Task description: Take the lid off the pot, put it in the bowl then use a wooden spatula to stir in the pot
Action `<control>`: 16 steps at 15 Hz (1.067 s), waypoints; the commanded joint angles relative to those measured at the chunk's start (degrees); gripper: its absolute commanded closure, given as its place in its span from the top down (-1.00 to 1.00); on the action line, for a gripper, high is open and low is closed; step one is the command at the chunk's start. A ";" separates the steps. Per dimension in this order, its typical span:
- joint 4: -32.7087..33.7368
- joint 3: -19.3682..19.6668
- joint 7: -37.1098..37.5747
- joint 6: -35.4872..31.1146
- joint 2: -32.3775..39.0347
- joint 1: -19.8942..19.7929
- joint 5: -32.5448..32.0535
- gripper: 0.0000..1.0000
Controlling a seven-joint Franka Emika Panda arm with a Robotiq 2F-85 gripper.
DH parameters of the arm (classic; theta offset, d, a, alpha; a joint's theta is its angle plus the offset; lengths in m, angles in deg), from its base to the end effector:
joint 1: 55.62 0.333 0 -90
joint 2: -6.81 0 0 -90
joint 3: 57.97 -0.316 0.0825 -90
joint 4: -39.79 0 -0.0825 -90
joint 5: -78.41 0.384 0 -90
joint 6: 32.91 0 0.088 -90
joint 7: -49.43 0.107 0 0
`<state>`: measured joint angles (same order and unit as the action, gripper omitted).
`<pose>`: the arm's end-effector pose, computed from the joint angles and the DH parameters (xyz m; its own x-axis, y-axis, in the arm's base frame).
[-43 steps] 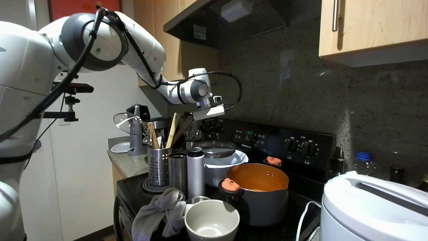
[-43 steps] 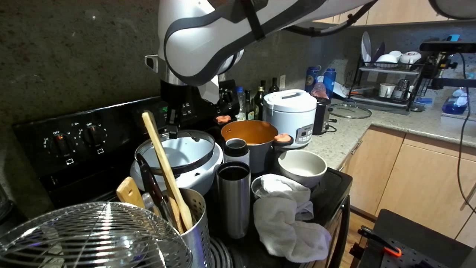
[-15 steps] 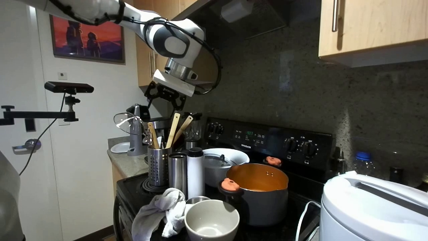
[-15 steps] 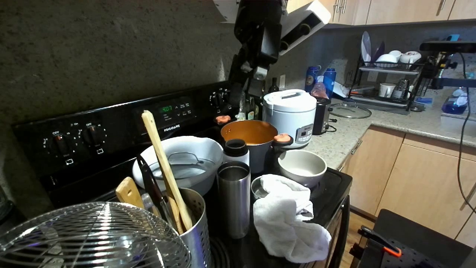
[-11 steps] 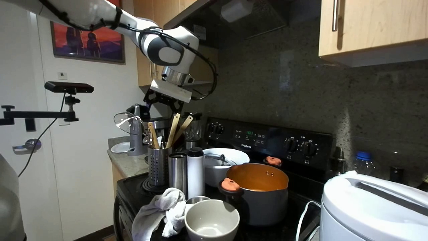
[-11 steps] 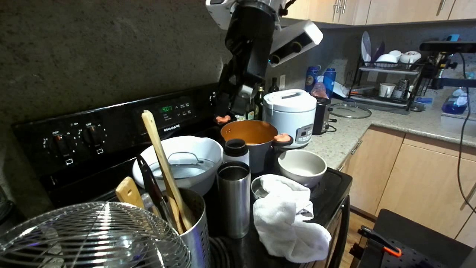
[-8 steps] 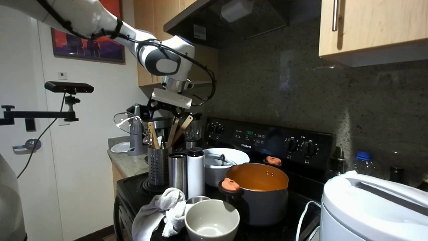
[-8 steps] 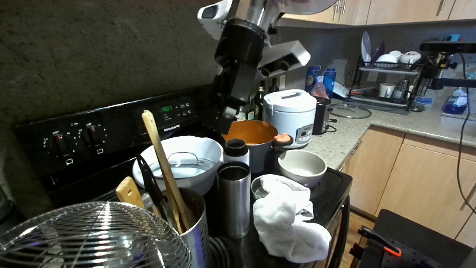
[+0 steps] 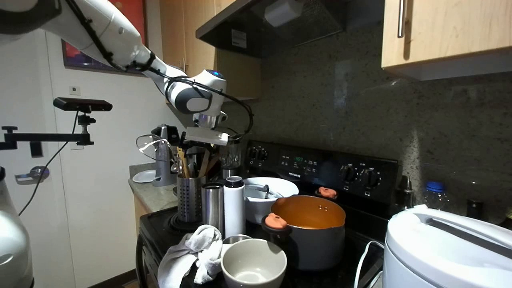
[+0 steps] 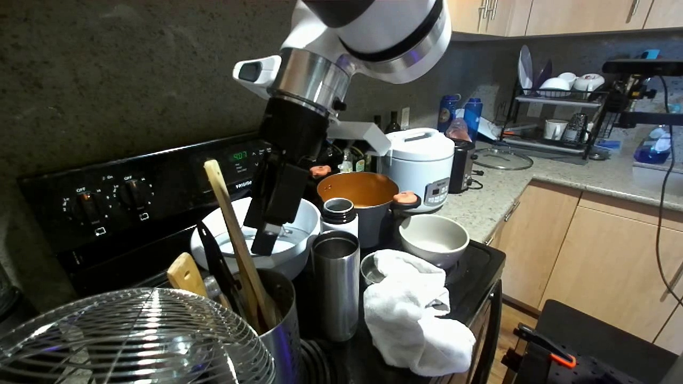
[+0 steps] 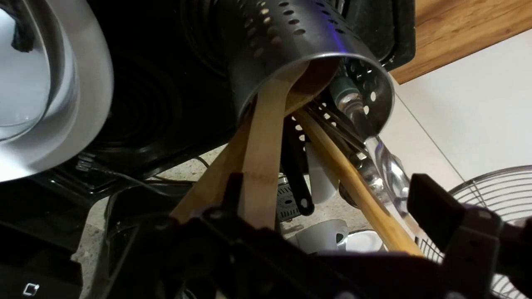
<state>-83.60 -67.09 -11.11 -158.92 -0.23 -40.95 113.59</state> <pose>0.4775 0.2347 0.4740 0.4039 0.7830 0.4730 0.9142 -0.3634 -0.1791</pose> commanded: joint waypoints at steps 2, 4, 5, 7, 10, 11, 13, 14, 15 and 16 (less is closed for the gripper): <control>2.46 -0.98 -1.22 -3.17 2.83 0.01 0.03 0.47; 2.83 -0.95 -1.19 -3.87 3.17 -0.26 -0.02 0.17; 2.94 -0.94 -0.89 -4.27 3.22 -0.39 -0.24 -0.02; 3.15 -0.92 -0.65 -5.16 3.39 -0.50 -0.28 0.69; 3.65 -0.92 -0.14 -6.64 3.90 -0.60 -0.19 0.81; 3.91 -0.97 -0.05 -7.17 4.10 -0.59 -0.16 0.94; 4.44 -1.13 0.00 -8.04 4.60 -0.49 -0.16 1.00; 4.71 -1.21 0.16 -8.34 4.84 -0.46 -0.31 1.00; 5.04 -1.24 0.02 -8.24 5.08 -0.45 -0.12 1.00; 5.38 -1.34 0.17 -8.34 5.33 -0.42 -0.17 1.00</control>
<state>-80.09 -67.66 -11.17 -165.89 3.62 -41.11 113.49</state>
